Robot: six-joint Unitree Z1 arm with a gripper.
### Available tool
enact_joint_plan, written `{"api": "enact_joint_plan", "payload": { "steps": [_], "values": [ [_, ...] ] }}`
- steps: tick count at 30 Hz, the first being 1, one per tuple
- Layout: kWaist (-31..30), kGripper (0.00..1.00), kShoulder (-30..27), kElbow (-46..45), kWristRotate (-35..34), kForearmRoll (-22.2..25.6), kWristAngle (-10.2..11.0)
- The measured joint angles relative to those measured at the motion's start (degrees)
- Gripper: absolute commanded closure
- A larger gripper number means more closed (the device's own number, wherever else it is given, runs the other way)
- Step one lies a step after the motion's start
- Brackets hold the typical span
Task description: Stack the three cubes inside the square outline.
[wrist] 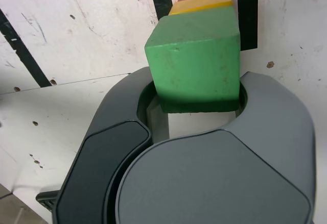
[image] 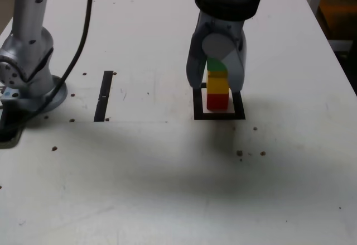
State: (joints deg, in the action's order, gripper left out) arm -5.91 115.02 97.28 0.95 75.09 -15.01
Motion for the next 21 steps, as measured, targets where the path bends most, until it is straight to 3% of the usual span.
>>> {"api": "enact_joint_plan", "payload": {
  "steps": [6,17,21],
  "values": [
    [0.0,0.64,0.7,-1.0,0.7,-1.1,-0.9],
    [0.0,0.35,0.8,-1.1,1.5,-1.3,-0.8],
    [0.0,0.3,0.9,-0.9,1.5,-1.3,-0.3]
  ]
}}
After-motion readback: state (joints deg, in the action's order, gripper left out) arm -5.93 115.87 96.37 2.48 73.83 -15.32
